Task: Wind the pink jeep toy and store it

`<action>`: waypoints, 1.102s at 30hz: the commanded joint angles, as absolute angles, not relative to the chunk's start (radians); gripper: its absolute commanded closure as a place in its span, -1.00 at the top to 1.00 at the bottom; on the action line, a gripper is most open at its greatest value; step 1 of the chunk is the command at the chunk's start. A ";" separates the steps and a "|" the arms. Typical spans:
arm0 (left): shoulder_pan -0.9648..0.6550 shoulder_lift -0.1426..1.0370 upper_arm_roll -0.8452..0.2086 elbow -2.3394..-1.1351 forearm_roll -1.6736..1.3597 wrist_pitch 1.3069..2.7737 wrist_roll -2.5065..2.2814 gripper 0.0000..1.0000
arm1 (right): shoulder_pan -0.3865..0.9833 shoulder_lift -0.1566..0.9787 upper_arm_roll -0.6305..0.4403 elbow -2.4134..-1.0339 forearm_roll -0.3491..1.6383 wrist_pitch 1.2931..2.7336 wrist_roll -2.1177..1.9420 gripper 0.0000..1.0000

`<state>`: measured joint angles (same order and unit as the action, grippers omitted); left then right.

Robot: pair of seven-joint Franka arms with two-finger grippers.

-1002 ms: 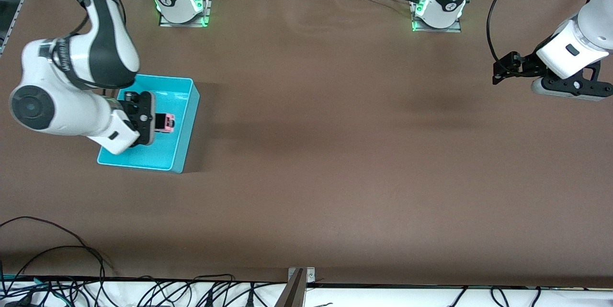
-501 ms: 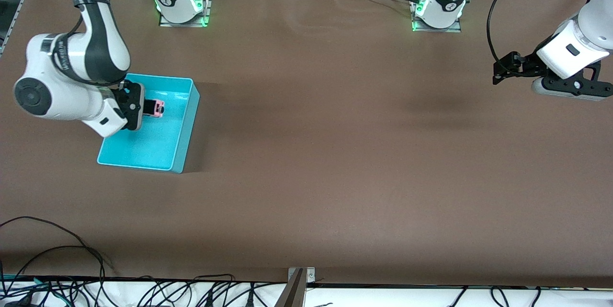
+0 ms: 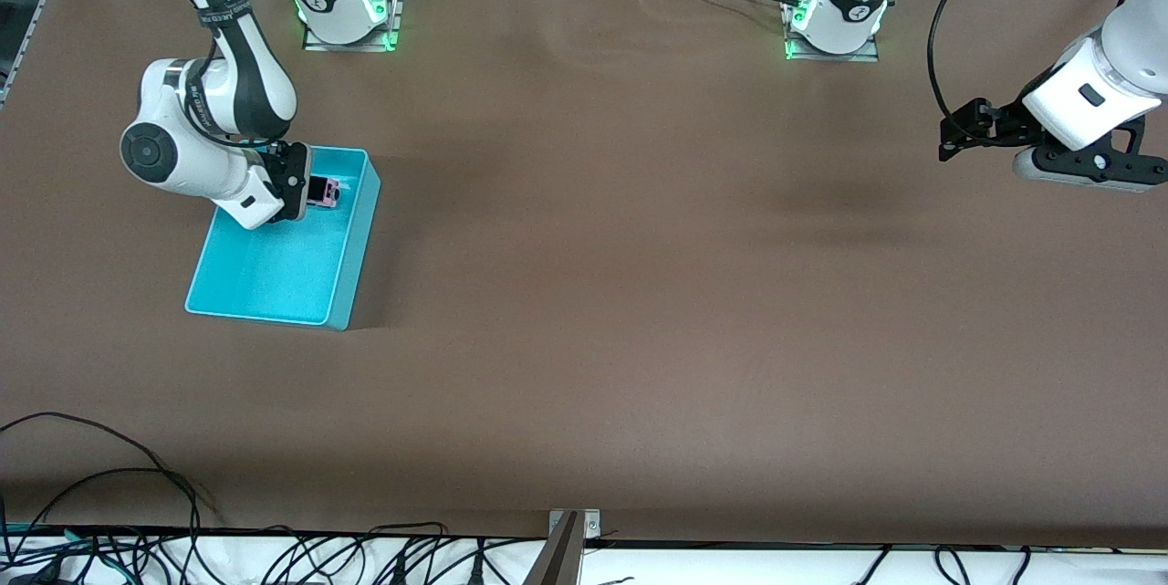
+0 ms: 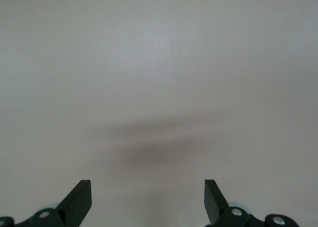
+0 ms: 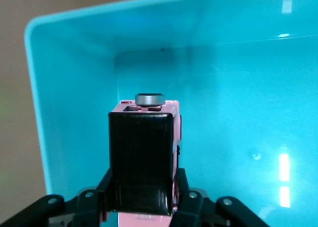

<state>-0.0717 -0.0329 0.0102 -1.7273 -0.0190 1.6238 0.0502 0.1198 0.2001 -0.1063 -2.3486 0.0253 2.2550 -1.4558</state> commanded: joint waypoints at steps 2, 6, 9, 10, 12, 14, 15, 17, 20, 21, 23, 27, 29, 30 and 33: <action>-0.071 -0.021 0.009 -1.695 -0.002 1.597 0.043 1.00 | 0.121 0.201 -0.115 -2.379 0.038 2.316 -1.489 -0.37; -0.071 -0.021 0.009 -1.695 -0.002 1.597 0.044 1.00 | 0.121 0.222 -0.115 -2.381 0.038 2.358 -1.489 -0.33; -0.071 -0.021 0.009 -1.695 -0.002 1.595 0.043 1.00 | 0.121 0.229 -0.115 -2.381 0.038 2.379 -1.489 -0.20; -0.071 -0.021 0.009 -1.697 -0.002 1.595 0.043 1.00 | 0.121 0.229 -0.115 -2.381 0.038 2.384 -1.489 -0.20; -0.071 -0.021 0.009 -1.695 -0.002 1.595 0.043 1.00 | 0.092 0.230 -0.115 -2.378 0.038 2.394 -1.488 0.46; -0.071 -0.021 0.009 -1.695 -0.002 1.595 0.043 1.00 | 0.091 0.230 -0.115 -2.378 0.038 2.398 -1.488 0.47; -0.071 -0.021 0.009 -1.695 -0.002 1.595 0.043 1.00 | 0.091 0.230 -0.115 -2.376 0.038 2.398 -1.488 0.48; -0.071 -0.021 0.009 -1.695 -0.002 1.595 0.044 1.00 | 0.091 0.227 -0.115 -2.376 0.038 2.398 -1.488 0.48; -0.071 -0.021 0.009 -1.695 -0.002 1.595 0.044 1.00 | 0.091 0.224 -0.115 -2.372 0.038 2.398 -1.488 0.49; -0.071 -0.021 0.009 -1.695 -0.002 1.595 0.044 1.00 | 0.091 0.224 -0.117 -2.370 0.038 2.398 -1.488 0.50; -0.071 -0.021 0.009 -1.695 -0.002 1.595 0.046 1.00 | 0.091 0.222 -0.117 -2.365 0.040 2.398 -1.486 0.55; -0.071 -0.021 0.009 -1.695 -0.002 1.595 0.046 1.00 | 0.091 0.213 -0.115 -2.352 0.048 2.393 -1.485 1.00; -0.071 -0.021 0.009 -1.695 -0.002 1.595 0.046 1.00 | 0.091 0.198 -0.117 -2.338 0.054 2.385 -1.482 1.00; -0.071 -0.021 0.009 -1.695 -0.002 1.595 0.046 1.00 | 0.091 0.192 -0.117 -2.327 0.055 2.382 -1.479 1.00; -0.071 -0.021 0.009 -1.695 -0.002 1.595 0.046 1.00 | 0.091 0.167 -0.115 -2.292 0.075 2.341 -1.471 1.00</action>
<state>-0.0715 -0.0329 0.0104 -1.7272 -0.0190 1.6224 0.0502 0.0943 0.2220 -0.1163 -2.3342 0.0363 2.3931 -1.4659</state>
